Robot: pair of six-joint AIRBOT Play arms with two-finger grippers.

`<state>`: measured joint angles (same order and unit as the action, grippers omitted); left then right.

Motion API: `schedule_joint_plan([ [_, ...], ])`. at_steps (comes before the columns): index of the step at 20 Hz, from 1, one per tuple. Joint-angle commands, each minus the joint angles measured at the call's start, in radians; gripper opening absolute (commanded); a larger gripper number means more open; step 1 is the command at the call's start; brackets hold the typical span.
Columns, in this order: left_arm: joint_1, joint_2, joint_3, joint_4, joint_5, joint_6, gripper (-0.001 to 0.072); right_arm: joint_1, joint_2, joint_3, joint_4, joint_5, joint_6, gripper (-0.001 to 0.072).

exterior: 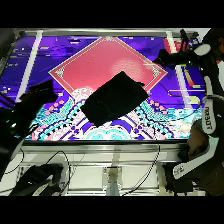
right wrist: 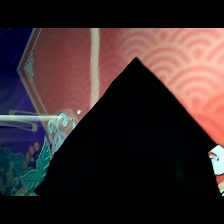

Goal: Fold the clothes and pants, and hang the long-sleeved shirts on hangers.

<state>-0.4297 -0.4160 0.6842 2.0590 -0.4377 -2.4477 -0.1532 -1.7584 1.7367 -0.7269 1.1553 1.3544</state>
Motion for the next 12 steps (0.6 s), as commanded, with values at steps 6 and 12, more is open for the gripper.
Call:
schedule_joint_plan([
  [6, -0.001, 0.132, 0.0, -0.14, -0.146, 0.065, 0.0013, -0.047, 0.377, -0.891, 0.405, -0.135, -0.293, 0.0009],
  [12, -0.001, 0.132, 0.0, -0.213, -0.147, 0.187, 0.0026, -0.038, 0.568, -1.273, 0.506, -0.248, -0.301, 0.0713],
])
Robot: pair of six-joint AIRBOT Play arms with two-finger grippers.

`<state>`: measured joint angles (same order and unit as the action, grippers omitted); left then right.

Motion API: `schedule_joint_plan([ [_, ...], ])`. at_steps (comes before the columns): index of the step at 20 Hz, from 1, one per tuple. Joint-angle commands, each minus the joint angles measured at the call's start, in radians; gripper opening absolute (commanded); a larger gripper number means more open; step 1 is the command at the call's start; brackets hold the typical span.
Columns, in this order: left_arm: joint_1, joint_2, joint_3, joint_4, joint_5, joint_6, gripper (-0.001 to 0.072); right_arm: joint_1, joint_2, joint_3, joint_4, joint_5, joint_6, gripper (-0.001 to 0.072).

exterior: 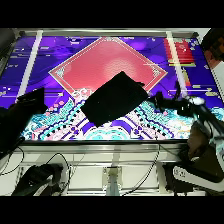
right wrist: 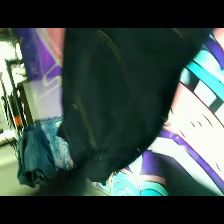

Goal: Fold the clothes and pants, and hang the long-sleeved shirts on hangers.

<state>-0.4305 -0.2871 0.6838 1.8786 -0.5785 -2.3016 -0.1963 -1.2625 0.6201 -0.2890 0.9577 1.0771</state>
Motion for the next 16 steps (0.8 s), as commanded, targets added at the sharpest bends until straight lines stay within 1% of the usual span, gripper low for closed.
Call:
schedule_joint_plan([
  [1, 0.0, 0.003, 0.0, -0.033, -0.006, 0.04, 0.0026, 0.018, 0.071, -0.156, 0.069, -0.08, -0.021, 0.0698],
  [2, 0.0, 0.003, 0.0, -0.032, -0.006, 0.04, 0.0026, 0.036, 0.071, -0.156, 0.089, -0.131, -0.02, 0.0716],
  [3, 0.0, 0.003, 0.0, -0.032, -0.006, 0.04, 0.0026, 0.059, 0.069, -0.156, 0.112, -0.19, -0.019, 0.0716],
  [6, 0.0, 0.003, 0.0, -0.033, -0.006, 0.041, 0.0026, 0.138, 0.048, -0.134, 0.154, -0.252, 0.004, 0.0716],
  [9, 0.0, 0.004, 0.0, -0.033, -0.006, 0.041, 0.0026, 0.209, 0.009, -0.074, 0.164, -0.347, 0.13, 0.0716],
  [11, 0.0, 0.004, 0.0, -0.032, -0.006, 0.041, 0.0026, 0.237, -0.038, -0.022, 0.164, -0.418, 0.173, 0.0716],
  [16, 0.0, 0.004, 0.0, -0.032, -0.005, 0.044, 0.0026, 0.241, -0.169, 0.048, 0.162, -0.405, 0.199, 0.0714],
])
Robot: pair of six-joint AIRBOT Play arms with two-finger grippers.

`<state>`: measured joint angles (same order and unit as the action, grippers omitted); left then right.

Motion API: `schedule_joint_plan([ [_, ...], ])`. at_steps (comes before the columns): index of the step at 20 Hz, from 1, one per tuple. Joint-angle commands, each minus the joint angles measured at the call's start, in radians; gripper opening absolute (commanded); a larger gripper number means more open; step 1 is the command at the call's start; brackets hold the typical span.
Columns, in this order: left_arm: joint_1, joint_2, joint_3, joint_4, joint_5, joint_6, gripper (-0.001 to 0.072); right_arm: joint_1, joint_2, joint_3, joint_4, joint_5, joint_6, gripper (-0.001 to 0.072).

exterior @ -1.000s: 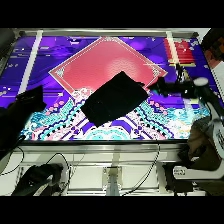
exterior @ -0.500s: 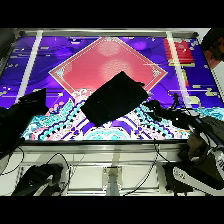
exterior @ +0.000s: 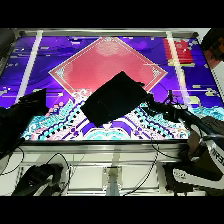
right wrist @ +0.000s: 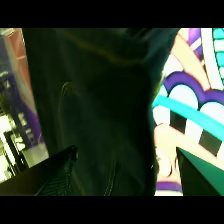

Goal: Fold the clothes and pants, and hang the long-sleeved shirts on hangers.

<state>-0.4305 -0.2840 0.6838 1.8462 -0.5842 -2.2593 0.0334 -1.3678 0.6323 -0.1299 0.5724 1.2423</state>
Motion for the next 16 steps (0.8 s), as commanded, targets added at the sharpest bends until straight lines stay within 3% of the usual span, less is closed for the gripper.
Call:
schedule_joint_plan([
  [1, 0.0, 0.001, 0.0, 0.0, 0.0, 0.002, 0.0026, 0.011, -0.086, 0.044, 0.003, -0.012, 0.033, 0.0714],
  [5, 0.0, 0.003, 0.0, 0.0, 0.001, 0.001, 0.0026, 0.011, -0.144, 0.122, 0.002, 0.058, 0.033, 0.0703],
  [16, 0.0, 0.009, 0.001, 0.0, 0.001, 0.001, 0.0025, 0.063, -0.302, 0.328, 0.0, 0.032, 0.081, 0.0686],
])
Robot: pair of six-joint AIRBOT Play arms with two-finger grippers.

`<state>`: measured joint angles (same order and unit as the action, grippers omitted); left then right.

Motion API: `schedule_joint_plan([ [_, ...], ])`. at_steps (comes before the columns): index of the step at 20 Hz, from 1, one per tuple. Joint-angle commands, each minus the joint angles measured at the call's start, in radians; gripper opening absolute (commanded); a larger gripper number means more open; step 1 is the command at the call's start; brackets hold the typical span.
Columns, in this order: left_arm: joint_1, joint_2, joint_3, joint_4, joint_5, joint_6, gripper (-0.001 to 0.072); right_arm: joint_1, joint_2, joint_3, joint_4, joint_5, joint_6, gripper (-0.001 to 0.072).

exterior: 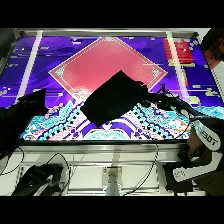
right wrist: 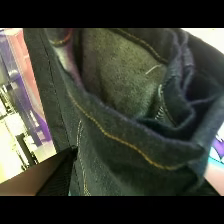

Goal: Fold the clothes and pants, and hang the long-sleeved shirts on hangers.

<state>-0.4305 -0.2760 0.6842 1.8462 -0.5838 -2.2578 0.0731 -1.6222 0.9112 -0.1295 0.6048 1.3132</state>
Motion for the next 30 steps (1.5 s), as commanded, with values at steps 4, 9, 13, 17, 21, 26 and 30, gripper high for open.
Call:
schedule_joint_plan([
  [4, 0.0, 0.001, 0.0, 0.0, 0.0, 0.0, 0.0025, 0.033, -0.066, 0.1, -0.036, 0.001, 0.006, 0.0307],
  [9, 0.0, 0.001, 0.0, 0.0, 0.0, 0.0, 0.0024, -0.035, -0.044, 0.15, -0.085, 0.038, 0.009, 0.0009],
  [13, 0.0, 0.001, 0.001, 0.0, 0.029, -0.001, 0.0024, -0.197, 0.072, 0.17, -0.15, 0.043, 0.063, 0.0006],
  [17, 0.0, 0.0, 0.0, 0.0, 0.079, -0.001, 0.0023, -0.442, 0.208, 0.243, -0.566, 0.156, 0.287, 0.0005],
  [21, 0.0, 0.0, 0.0, 0.0, 0.079, -0.001, 0.0022, -0.678, 0.285, 0.351, -0.878, 0.327, 0.391, 0.0005],
  [26, 0.0, 0.0, 0.0, 0.0, 0.079, -0.001, 0.0021, -0.923, 0.299, 0.492, -1.141, 0.5, 0.455, 0.0006],
  [30, 0.0, -0.004, 0.0, 0.0, 0.079, -0.001, 0.002, -1.052, 0.298, 0.549, -1.258, 0.586, 0.455, 0.0006],
])
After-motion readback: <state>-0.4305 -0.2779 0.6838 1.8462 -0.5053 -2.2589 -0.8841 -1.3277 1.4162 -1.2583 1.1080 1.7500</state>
